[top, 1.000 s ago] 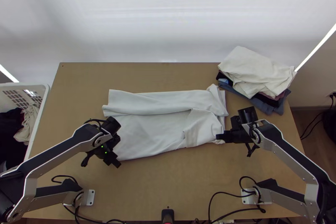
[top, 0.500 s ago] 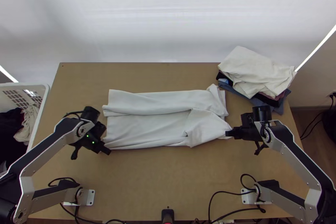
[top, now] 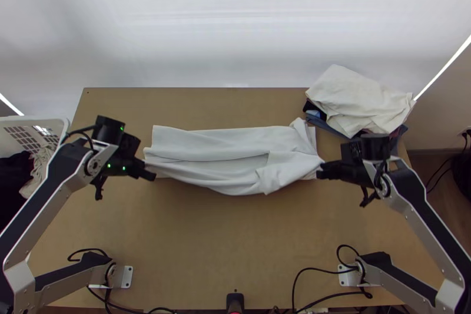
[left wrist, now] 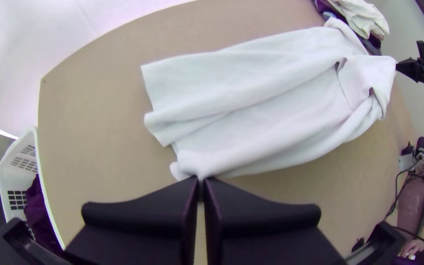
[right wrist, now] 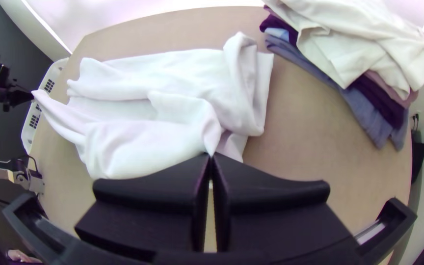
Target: Fold the t-shirt
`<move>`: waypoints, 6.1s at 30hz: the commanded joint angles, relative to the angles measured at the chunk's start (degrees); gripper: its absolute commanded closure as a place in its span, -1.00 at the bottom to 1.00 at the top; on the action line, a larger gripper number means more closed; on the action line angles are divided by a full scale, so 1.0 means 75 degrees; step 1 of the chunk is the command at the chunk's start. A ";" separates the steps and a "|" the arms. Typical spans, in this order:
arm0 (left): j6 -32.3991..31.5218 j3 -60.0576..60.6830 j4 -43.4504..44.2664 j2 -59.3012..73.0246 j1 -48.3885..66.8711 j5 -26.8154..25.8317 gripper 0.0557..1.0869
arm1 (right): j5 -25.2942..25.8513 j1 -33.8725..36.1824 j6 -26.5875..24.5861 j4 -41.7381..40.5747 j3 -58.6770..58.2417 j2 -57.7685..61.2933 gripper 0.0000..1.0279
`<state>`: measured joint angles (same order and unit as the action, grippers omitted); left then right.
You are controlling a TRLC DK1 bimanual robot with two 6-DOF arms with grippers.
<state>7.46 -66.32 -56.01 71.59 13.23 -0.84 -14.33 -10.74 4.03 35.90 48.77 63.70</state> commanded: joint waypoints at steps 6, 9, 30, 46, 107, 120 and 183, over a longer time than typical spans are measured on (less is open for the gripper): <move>-0.0187 -0.1106 0.0015 0.1236 -0.0429 0.0030 0.92 | 0.0082 0.0202 0.0072 -0.0404 0.1430 0.1514 0.95; -0.0316 -0.1481 0.0108 0.1693 -0.0511 0.0030 0.92 | 0.0082 0.0214 0.0083 -0.0533 0.1876 0.2053 0.95; -0.1558 -0.2618 0.1187 0.3931 -0.1155 0.0253 0.82 | 0.0762 0.0085 0.0587 -0.1423 0.3341 0.4397 0.94; -0.1382 -0.1000 0.1948 0.1775 -0.2796 -0.2360 -0.90 | 0.1711 0.0120 0.1689 -0.1505 0.3165 0.1280 -0.92; 0.0868 0.0218 0.2710 0.2818 -0.5151 -0.3415 0.92 | -0.2777 0.1233 0.4431 0.0909 0.4348 0.0624 -0.92; -0.2401 -0.1247 0.2464 0.1845 -0.0159 -0.3345 0.92 | -0.2777 0.1175 0.4478 0.0604 0.3774 0.0565 -0.92; -0.1546 -0.5618 -0.0407 0.0802 -0.0511 -0.0743 -0.92 | -0.1629 -0.1486 0.3705 -0.1716 0.4430 0.6799 -0.92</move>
<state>-5.13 -109.06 -58.46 80.01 11.53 -6.79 -27.35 -22.00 33.08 23.07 80.82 112.22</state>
